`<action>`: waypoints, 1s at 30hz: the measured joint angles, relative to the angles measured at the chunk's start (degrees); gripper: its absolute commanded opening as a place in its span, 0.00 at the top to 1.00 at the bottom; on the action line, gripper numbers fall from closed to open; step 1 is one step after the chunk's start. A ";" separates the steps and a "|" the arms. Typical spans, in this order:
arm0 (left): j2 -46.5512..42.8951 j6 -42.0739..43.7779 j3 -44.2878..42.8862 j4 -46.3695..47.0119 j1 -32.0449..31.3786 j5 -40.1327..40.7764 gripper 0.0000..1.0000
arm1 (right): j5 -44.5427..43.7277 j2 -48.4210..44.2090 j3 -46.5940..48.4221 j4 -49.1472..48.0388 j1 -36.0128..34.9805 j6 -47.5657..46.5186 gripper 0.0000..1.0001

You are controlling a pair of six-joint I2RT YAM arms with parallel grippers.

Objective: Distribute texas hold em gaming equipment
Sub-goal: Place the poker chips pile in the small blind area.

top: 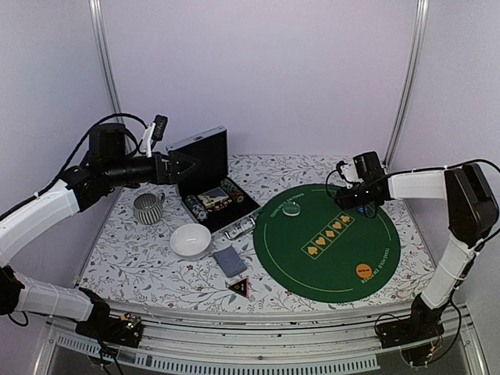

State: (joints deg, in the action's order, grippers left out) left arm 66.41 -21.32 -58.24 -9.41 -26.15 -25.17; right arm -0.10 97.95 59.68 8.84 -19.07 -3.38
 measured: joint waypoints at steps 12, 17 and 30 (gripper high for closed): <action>-0.17 1.42 0.11 -2.14 2.91 0.13 0.02 | -0.61 19.39 14.84 -1.81 9.57 -2.16 0.99; -0.17 1.42 0.11 -2.19 3.39 0.11 0.02 | -1.16 23.23 18.80 -1.57 10.86 -3.32 0.98; -0.17 1.44 0.11 -2.32 3.89 0.11 0.02 | 1.03 23.80 18.80 -0.44 11.02 -5.68 0.98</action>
State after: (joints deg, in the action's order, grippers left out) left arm 66.24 -19.88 -58.13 -11.73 -22.26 -25.06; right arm 0.93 121.75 78.48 8.40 -8.05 -9.06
